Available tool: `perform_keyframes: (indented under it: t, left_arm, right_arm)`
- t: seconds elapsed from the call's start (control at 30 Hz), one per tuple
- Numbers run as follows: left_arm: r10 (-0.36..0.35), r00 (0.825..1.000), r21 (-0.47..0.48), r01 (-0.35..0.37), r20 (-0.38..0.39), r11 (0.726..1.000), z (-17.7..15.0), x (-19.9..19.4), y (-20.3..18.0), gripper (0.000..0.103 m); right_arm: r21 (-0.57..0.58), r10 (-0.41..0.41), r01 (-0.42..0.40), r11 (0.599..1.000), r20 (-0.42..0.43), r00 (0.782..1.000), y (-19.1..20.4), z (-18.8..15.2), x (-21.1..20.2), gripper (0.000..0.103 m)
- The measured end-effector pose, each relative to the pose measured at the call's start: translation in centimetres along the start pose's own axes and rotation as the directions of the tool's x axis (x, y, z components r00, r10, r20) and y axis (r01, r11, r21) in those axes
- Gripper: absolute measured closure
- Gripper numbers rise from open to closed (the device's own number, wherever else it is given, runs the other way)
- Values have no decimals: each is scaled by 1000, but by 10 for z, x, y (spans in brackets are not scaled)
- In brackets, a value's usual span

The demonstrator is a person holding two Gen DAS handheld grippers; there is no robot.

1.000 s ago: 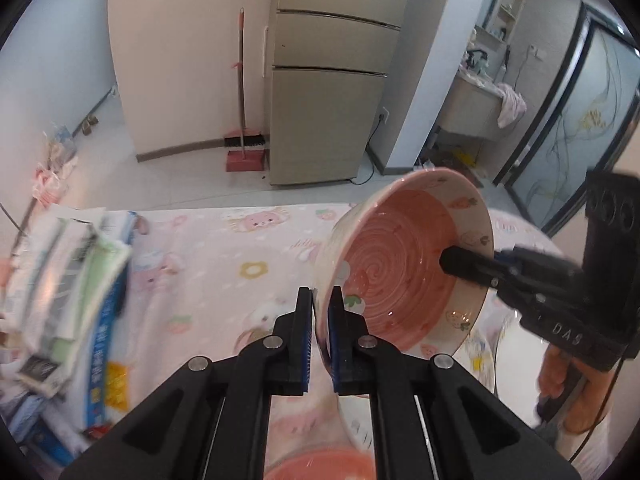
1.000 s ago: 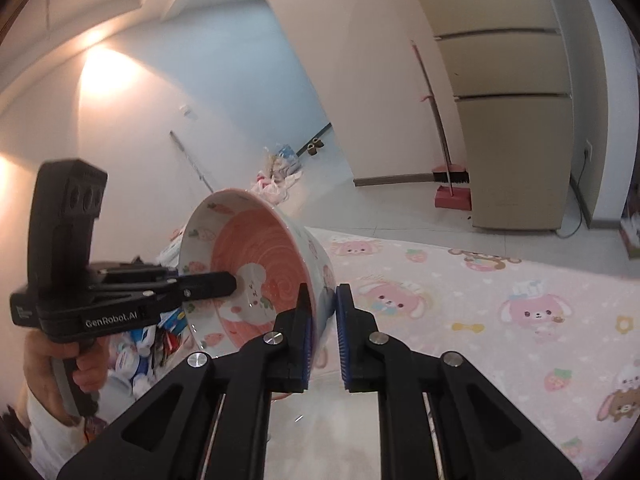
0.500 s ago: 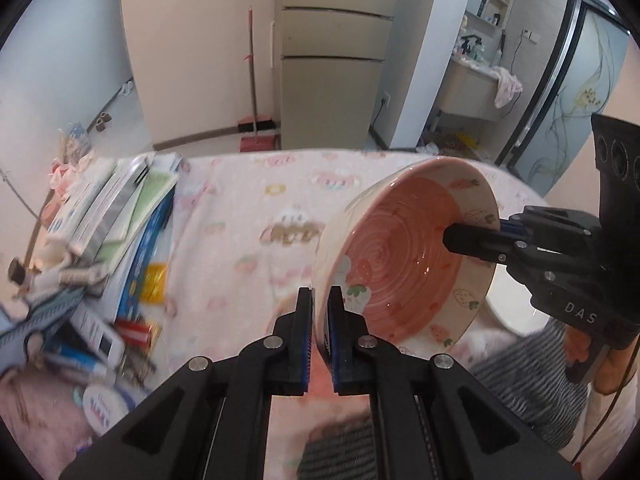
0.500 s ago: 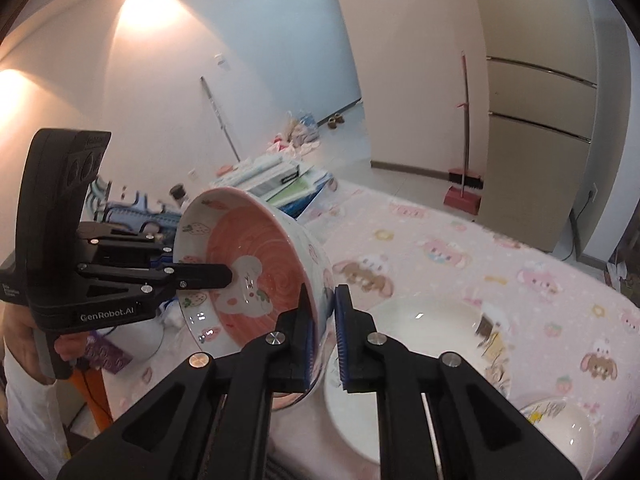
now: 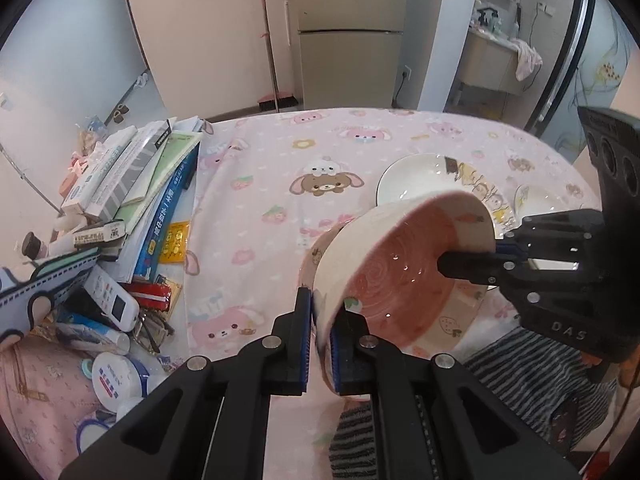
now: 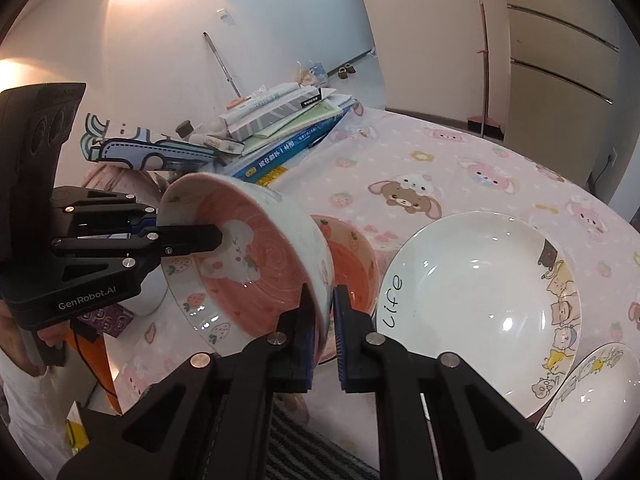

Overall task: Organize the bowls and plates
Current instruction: 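Lift the second pink bowl with the left tool toward the bowl stack, then set the pink bowl onto the stacked bowls and open the left tool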

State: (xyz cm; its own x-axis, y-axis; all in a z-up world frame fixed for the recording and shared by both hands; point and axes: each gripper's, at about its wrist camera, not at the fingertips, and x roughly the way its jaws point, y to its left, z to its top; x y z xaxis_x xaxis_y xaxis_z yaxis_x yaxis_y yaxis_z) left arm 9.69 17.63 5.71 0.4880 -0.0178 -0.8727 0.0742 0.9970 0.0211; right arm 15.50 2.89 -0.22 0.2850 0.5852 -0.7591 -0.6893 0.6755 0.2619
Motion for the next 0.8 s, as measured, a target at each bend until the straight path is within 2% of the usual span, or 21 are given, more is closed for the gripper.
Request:
perform_keyframes:
  t: [0.2, 0.37, 0.5, 0.6, 0.67, 0.73, 0.8]
  left_arm:
    - [-10, 999, 31, 11, -51, 999, 8, 22, 3, 95]
    - [28, 995, 86, -19, -100, 996, 13, 40, -1, 95]
    - [51, 996, 114, -42, -78, 993, 13, 41, -6, 94]
    - [111, 991, 163, -98, -74, 982, 11, 46, -13, 92]
    - [166, 984, 183, -153, -60, 971, 10, 48, -15, 91]
    - [185, 982, 212, -175, -25, 961, 10, 48, -18, 91]
    - [169, 985, 205, -159, -28, 966, 12, 49, -17, 91]
  right_arm:
    - [21, 17, -16, 1000, -74, 997, -10, 2, 17, 94]
    - [3, -11, 11, 1000, -110, 994, -10, 2, 22, 91]
    - [-23, -24, 21, 1000, -140, 990, -8, 4, 21, 89]
    - [-57, -77, 69, 996, -150, 986, 0, 3, 21, 87]
    - [-106, -130, 114, 988, -156, 979, 8, 1, 22, 80]
    - [-134, -163, 142, 981, -163, 973, 12, -2, 24, 78]
    - [-129, -158, 139, 982, -148, 976, 12, -3, 22, 77]
